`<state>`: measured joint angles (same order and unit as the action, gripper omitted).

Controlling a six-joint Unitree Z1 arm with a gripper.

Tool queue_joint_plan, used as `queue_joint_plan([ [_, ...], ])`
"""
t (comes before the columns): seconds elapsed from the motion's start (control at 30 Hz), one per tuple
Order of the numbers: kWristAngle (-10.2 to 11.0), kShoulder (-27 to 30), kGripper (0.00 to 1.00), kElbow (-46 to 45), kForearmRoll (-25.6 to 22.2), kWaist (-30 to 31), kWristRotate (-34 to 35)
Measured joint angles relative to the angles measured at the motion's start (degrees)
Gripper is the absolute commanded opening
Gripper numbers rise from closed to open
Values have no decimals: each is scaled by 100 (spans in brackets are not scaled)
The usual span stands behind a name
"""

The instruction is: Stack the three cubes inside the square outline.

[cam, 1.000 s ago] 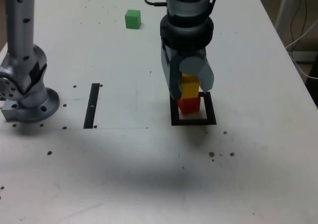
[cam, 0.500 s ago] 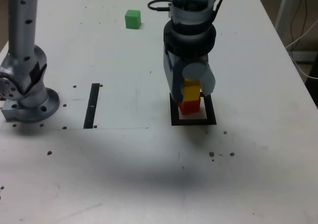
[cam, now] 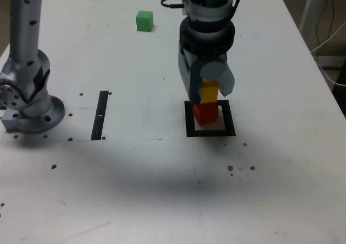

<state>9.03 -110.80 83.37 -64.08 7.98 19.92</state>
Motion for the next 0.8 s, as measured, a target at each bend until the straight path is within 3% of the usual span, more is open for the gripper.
queue_joint_plan([
  [0.47,-185,59,49,-98,197,-1,-12],
  [0.57,-187,59,61,-101,211,-1,-13],
  [0.7,-187,58,91,-109,244,-1,-40],
  [0.8,-181,58,99,-112,270,2,-55],
])
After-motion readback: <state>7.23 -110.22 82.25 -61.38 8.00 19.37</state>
